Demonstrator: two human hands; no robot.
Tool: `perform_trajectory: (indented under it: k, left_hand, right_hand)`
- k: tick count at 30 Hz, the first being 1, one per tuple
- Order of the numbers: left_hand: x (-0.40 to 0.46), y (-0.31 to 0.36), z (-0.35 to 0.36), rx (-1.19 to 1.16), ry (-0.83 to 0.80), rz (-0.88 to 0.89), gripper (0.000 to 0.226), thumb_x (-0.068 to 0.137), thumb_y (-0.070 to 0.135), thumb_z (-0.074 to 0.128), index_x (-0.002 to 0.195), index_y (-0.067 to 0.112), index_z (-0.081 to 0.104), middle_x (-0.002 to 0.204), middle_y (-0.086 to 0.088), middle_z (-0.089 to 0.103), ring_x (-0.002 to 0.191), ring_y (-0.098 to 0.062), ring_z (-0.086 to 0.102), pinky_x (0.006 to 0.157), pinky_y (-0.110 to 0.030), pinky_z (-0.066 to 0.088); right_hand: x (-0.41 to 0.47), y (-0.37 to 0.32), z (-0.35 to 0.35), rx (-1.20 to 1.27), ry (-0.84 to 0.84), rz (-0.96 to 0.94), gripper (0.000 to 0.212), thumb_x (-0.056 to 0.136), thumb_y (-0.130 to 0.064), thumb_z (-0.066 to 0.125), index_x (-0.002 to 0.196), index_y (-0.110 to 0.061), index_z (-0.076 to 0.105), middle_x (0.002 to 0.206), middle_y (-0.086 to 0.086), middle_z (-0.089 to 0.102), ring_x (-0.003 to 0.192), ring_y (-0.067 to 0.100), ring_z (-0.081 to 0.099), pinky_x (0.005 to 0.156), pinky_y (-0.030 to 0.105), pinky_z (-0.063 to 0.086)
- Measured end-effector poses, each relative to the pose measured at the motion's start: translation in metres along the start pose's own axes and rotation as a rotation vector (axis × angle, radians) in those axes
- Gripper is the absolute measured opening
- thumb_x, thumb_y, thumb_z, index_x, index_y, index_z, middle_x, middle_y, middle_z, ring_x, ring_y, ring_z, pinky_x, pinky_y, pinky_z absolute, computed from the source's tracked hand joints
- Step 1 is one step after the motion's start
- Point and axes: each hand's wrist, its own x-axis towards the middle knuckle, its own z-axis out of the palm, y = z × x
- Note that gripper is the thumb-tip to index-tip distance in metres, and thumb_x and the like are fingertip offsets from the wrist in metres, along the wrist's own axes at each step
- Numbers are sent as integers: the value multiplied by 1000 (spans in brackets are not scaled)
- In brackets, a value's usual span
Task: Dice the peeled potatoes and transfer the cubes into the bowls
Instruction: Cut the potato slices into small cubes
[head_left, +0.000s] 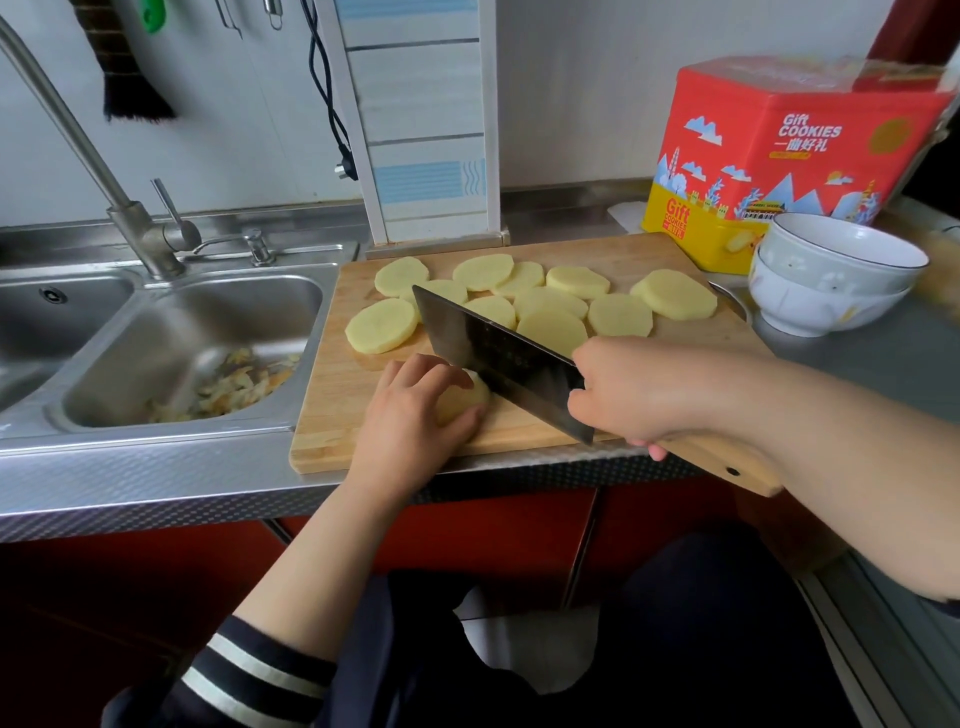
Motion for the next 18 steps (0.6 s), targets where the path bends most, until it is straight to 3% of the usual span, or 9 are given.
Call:
perform_trajectory:
  k: [4, 7, 14, 18]
  left_hand:
    - [0, 1, 0, 6, 8, 1, 26, 80, 36, 75, 98, 19, 68, 108, 3, 60, 96, -18, 47, 77, -28, 40]
    - [-1, -1, 1, 0, 20, -2, 26, 80, 37, 75, 97, 18, 68, 107, 3, 60, 96, -19, 48, 79, -29, 42]
    - [-3, -4, 1, -15, 29, 0, 25, 81, 36, 74, 98, 17, 70, 106, 3, 60, 97, -20, 50, 80, -30, 43]
    - [-5, -4, 2, -14, 52, 9, 23, 84, 36, 71, 96, 16, 70, 105, 3, 61, 95, -19, 50, 77, -28, 42]
  right_hand:
    - [7, 5, -12, 124, -19, 14, 21, 98, -17, 42, 86, -2, 51, 59, 13, 57, 42, 22, 51, 42, 26, 45]
    - [9, 7, -15, 184, 9, 19, 31, 97, -17, 43, 69, -3, 49, 52, 9, 51, 40, 21, 47, 42, 24, 43]
    - [-9, 5, -27, 142, 106, -20, 29, 100, -23, 43, 73, -13, 44, 54, 11, 56, 37, 18, 49, 41, 22, 42]
    - [-9, 0, -24, 135, 65, -51, 22, 99, -23, 42, 84, -10, 49, 68, 16, 61, 46, 22, 54, 44, 25, 46]
